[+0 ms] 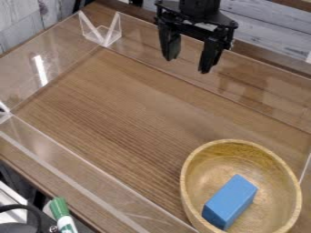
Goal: Remove the blue block from inside the brown bowl and put it on the table
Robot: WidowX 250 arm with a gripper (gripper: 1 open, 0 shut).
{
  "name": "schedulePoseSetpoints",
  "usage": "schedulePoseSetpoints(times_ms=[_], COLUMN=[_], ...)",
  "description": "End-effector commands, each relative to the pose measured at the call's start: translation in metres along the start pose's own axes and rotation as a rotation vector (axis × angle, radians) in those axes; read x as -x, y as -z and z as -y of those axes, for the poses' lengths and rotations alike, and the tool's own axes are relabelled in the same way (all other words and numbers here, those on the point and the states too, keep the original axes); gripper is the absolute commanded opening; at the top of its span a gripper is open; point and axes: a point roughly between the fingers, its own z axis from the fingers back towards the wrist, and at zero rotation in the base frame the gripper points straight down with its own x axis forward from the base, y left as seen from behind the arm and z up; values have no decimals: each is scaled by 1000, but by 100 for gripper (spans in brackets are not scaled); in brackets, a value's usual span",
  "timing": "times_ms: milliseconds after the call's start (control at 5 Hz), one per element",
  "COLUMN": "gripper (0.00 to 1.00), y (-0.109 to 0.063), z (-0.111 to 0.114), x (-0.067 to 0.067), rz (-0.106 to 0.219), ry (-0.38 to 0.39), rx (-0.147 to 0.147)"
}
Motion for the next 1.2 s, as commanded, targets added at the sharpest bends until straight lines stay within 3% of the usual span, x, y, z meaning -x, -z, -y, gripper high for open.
schedulePoseSetpoints(times_ms=[0,600,800,1000], gripper=[100,100,100,100], y=[5,-4,7,20], z=[8,97,123,130], x=[10,71,84,95], rz=[-19,35,41,42], ry=[5,73,95,104], rx=[-1,-2,4,6])
